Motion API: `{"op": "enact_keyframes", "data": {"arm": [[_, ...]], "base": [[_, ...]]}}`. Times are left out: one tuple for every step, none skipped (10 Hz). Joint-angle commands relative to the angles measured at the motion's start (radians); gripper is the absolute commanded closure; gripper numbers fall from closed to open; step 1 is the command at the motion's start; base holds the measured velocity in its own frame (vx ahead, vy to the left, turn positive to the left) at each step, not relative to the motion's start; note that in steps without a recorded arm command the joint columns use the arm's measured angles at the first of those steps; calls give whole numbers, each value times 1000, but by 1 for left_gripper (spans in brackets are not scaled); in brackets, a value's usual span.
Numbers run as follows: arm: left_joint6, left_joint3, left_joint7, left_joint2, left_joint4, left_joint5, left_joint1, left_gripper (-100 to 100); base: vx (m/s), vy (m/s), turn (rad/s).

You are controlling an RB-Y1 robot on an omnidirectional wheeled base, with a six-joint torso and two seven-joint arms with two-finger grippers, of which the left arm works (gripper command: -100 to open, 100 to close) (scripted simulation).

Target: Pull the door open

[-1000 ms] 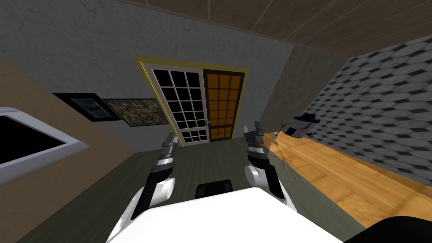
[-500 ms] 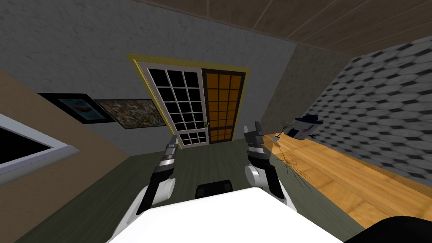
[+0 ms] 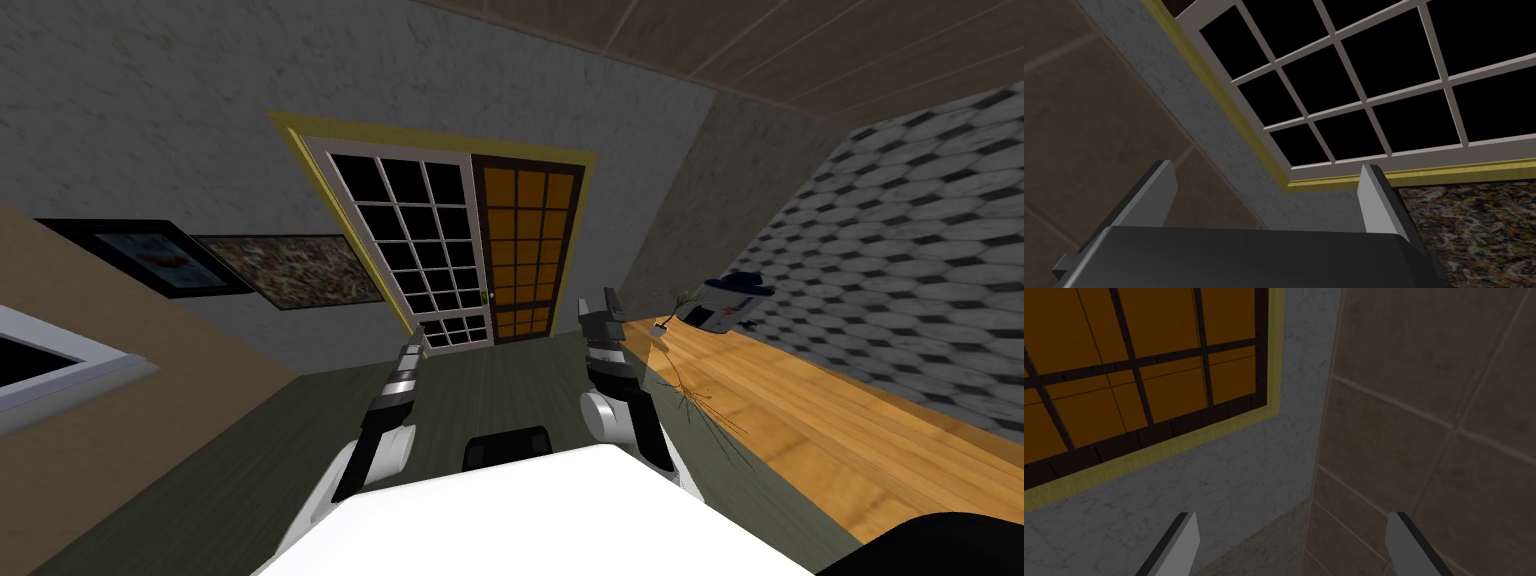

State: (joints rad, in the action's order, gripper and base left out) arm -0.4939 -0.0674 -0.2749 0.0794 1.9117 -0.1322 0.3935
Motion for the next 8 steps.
{"op": "enact_keyframes", "data": {"arm": [[-9, -6, -28, 5, -27, -3, -3, -100], [-17, -10, -45, 8, -47, -5, -7, -100], [-24, -14, -62, 11, -67, -8, -12, -100], [-31, -17, -79, 13, -88, -10, -16, -100], [-39, -21, -96, 16, -108, -12, -20, -100], [-46, -25, -113, 18, -129, -14, -25, -100], [-54, -29, -131, 21, -151, -16, -29, -100], [-62, -33, -149, 23, -172, -19, -34, -100]], "base": [[85, -33, -2], [98, -21, -4], [99, -43, -7], [101, -38, 1], [103, -20, -2], [103, -32, -7], [93, -37, -4], [98, -27, -3]]}}
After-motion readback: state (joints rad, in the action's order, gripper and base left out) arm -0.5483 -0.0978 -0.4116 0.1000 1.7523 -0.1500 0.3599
